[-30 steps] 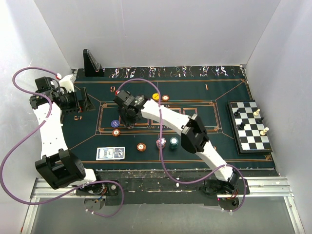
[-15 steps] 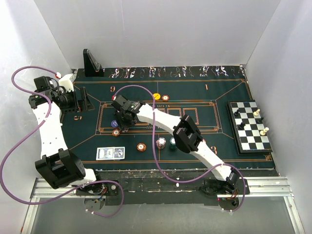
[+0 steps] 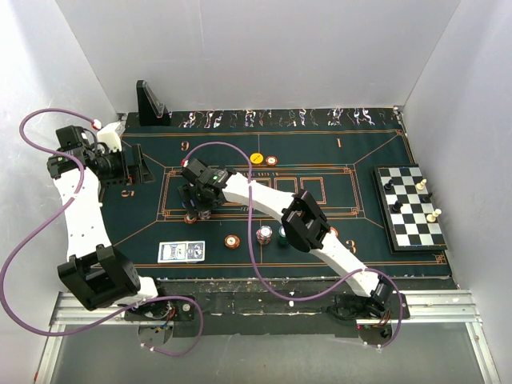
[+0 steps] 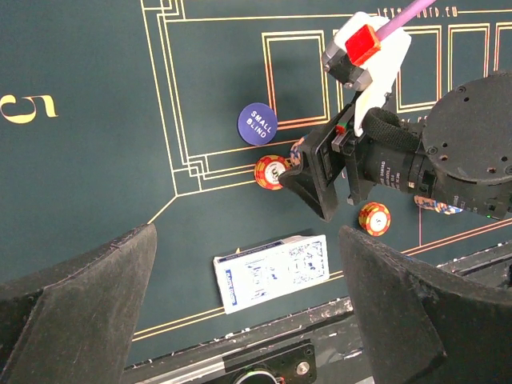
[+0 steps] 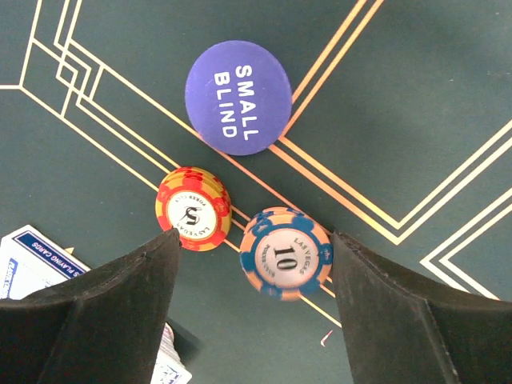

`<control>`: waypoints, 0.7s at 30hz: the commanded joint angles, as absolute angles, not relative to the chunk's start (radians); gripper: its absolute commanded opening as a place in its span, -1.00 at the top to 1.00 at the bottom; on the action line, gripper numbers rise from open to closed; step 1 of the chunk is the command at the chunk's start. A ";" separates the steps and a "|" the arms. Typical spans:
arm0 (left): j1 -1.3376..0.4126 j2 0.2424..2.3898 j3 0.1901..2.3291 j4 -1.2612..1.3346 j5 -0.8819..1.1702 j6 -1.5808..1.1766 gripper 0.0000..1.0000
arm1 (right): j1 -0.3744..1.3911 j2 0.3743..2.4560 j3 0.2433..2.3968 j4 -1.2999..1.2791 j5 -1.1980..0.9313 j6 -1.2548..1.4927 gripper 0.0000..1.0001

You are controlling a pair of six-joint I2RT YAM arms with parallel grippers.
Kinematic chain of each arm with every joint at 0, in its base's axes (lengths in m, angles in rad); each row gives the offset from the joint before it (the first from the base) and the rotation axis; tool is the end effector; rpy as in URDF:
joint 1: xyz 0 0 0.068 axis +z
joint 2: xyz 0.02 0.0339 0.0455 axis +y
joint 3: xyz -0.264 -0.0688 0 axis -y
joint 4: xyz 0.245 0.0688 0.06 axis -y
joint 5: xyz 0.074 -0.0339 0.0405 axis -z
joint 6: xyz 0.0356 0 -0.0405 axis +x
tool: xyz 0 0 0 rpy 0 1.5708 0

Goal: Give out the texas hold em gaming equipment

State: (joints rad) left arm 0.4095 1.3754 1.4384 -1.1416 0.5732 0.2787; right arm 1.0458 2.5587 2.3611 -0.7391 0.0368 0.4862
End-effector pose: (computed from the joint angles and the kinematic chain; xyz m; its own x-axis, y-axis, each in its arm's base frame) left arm 0.2449 0.0852 0.3562 -0.8046 -0.0973 -0.5858 0.1268 0.9356 -0.3295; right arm 0.2805 0.4816 0.1813 -0.7559 -0.3735 -0.5376 -0.5662 0.7852 0.2506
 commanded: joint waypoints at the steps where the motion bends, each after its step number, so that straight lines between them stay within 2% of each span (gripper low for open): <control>1: 0.414 1.321 1.436 -1.149 0.581 0.296 -0.96 | 1.042 2.560 2.411 -0.765 0.048 0.456 -0.67; 12: 0.413 1.299 1.445 -1.155 0.583 0.284 -0.96 | 1.014 2.287 2.303 -0.842 0.153 0.393 -0.76; 21: 0.413 1.304 1.454 -1.155 0.594 0.276 -0.96 | 1.009 1.929 1.765 -0.825 0.193 0.293 -0.80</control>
State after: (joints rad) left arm 0.4095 1.3396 1.4349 -1.1515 0.5739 0.2779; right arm 1.0058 2.0418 1.9690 -0.8124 0.1631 0.3489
